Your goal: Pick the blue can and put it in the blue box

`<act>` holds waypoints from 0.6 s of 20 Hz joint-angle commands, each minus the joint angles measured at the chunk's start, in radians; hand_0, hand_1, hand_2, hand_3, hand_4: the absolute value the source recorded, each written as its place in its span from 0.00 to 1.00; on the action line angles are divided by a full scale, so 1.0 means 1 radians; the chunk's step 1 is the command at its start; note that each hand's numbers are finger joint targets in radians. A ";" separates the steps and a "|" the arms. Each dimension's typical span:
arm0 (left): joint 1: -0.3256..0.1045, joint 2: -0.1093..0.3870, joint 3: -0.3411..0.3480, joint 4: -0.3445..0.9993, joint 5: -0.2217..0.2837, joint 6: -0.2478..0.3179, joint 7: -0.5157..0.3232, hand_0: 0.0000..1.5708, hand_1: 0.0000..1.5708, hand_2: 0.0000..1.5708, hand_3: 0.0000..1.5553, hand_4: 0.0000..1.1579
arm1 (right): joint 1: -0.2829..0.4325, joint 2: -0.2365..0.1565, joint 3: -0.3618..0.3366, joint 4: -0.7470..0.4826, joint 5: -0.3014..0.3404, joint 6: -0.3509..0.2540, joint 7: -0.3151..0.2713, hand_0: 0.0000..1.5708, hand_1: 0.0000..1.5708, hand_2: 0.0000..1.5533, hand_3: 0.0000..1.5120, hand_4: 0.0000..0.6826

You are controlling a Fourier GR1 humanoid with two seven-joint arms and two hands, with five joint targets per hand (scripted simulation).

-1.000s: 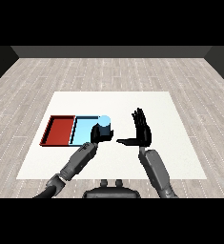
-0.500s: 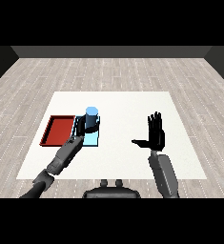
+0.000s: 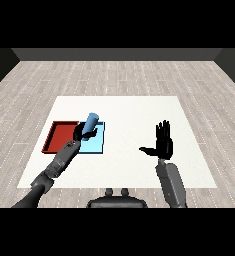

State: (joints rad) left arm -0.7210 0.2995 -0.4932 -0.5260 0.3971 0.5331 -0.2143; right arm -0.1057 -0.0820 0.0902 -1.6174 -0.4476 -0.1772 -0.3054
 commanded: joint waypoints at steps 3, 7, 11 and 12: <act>-0.043 -0.086 -0.034 0.283 -0.051 0.012 0.173 0.47 0.47 0.44 0.31 0.79 | 0.004 0.007 -0.006 -0.013 -0.009 -0.005 0.011 0.00 0.00 0.00 0.00 0.00; -0.127 -0.128 -0.008 0.428 -0.066 -0.022 0.187 0.58 0.58 0.52 0.29 0.76 | -0.023 0.016 -0.032 0.102 -0.016 0.030 -0.032 0.00 0.00 0.00 0.00 0.00; -0.101 -0.119 0.097 0.439 0.017 -0.010 0.145 0.93 0.93 0.84 0.00 0.60 | 0.003 0.000 -0.036 0.086 0.005 0.014 -0.021 0.00 0.00 0.00 0.00 0.00; -0.105 -0.147 0.105 0.459 0.019 0.030 0.165 0.89 0.89 0.82 0.25 0.54 | -0.015 -0.002 -0.056 0.111 -0.001 0.033 -0.055 0.00 0.00 0.00 0.00 0.00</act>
State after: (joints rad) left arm -0.8199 0.1775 -0.4501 -0.1235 0.3765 0.5373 -0.0504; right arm -0.1187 -0.0796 0.0487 -1.5312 -0.4557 -0.1536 -0.3364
